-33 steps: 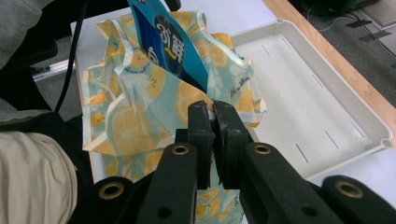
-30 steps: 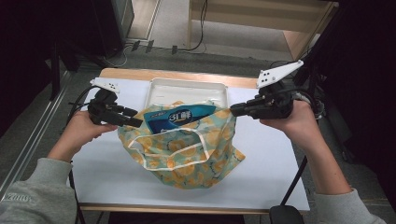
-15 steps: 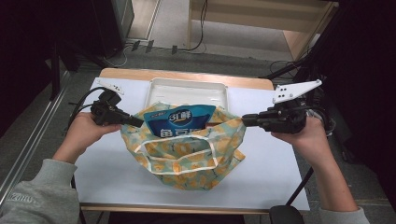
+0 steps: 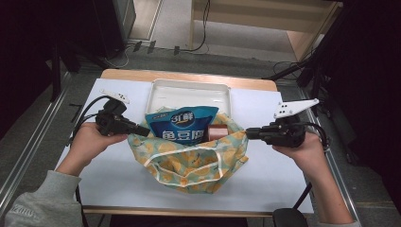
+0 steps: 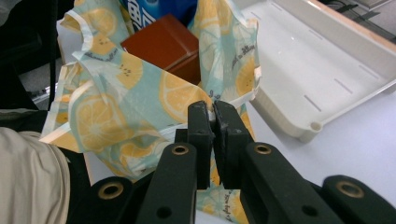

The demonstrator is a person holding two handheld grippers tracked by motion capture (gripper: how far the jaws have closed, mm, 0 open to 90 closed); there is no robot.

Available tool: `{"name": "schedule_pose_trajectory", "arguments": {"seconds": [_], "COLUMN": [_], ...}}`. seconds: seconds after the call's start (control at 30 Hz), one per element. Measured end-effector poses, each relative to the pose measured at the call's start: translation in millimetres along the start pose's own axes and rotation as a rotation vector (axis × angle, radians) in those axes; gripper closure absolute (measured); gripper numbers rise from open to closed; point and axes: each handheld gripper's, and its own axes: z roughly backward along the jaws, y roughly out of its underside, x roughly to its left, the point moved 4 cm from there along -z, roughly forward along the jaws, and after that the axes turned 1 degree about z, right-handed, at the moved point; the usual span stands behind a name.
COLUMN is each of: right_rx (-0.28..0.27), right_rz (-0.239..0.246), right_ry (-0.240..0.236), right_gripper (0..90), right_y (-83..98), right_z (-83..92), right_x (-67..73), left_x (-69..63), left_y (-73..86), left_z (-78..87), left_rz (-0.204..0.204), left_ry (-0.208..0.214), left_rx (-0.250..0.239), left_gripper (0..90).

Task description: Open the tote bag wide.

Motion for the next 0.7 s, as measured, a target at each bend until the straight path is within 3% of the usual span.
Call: {"name": "schedule_pose_trajectory", "arguments": {"seconds": [0.33,0.7], "right_rx": [-0.006,-0.065], "right_rz": [-0.037,-0.04], "right_ry": [0.004,0.003], "right_gripper": [85.8,85.8], "right_y": [20.8,43.1], "right_z": [-14.3,-37.3], "right_x": [-5.7,-8.0], "left_x": [3.8,16.8], "left_y": [7.8,18.5], "left_z": [-13.5,-26.0], "left_rz": [0.023,0.049], "left_ry": [0.014,0.029], "left_rx": [0.001,-0.01], "left_gripper": [88.4,87.8]}}
